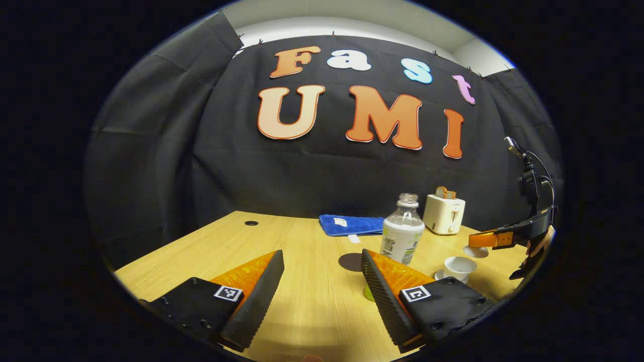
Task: Open the teacup lid with one hand, grasp the water bottle and pour water into the teacup with the other hand; after pouring, place the water bottle on the coaster and then close the teacup lid.
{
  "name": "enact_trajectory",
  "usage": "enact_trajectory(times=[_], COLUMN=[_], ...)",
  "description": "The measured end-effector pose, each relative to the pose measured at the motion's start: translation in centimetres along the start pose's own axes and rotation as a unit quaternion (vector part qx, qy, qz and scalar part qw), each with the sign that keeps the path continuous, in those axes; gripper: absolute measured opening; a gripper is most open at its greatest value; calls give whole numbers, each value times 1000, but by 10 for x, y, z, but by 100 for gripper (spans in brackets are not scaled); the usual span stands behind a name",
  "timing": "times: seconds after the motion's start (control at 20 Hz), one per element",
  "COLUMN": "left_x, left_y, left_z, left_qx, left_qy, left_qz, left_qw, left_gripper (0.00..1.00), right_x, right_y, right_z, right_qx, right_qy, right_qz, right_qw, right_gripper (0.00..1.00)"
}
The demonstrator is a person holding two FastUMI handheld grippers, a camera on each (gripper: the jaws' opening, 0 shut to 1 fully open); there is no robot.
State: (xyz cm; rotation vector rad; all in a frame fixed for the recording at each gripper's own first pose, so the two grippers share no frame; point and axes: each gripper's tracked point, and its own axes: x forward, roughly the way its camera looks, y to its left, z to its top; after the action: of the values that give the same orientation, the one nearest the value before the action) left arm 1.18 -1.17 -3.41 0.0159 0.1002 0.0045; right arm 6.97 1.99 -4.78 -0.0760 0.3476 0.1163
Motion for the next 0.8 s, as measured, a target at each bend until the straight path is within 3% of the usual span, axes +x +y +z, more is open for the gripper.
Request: enact_trajectory(times=[0.5,0.8], left_x=[10,34], left_y=[-81,-95], left_z=[-29,-45], left_qx=[7,24], left_qy=[23,41], left_qz=[-66,-67], left_qw=[997,997], left_gripper=[99,99], right_x=[-10,-12], right_y=[-41,-58], right_z=[-14,-22], right_qx=[24,31], right_qy=[3,5], right_qz=[-28,-38], right_qw=[999,999], right_gripper=[18,17])
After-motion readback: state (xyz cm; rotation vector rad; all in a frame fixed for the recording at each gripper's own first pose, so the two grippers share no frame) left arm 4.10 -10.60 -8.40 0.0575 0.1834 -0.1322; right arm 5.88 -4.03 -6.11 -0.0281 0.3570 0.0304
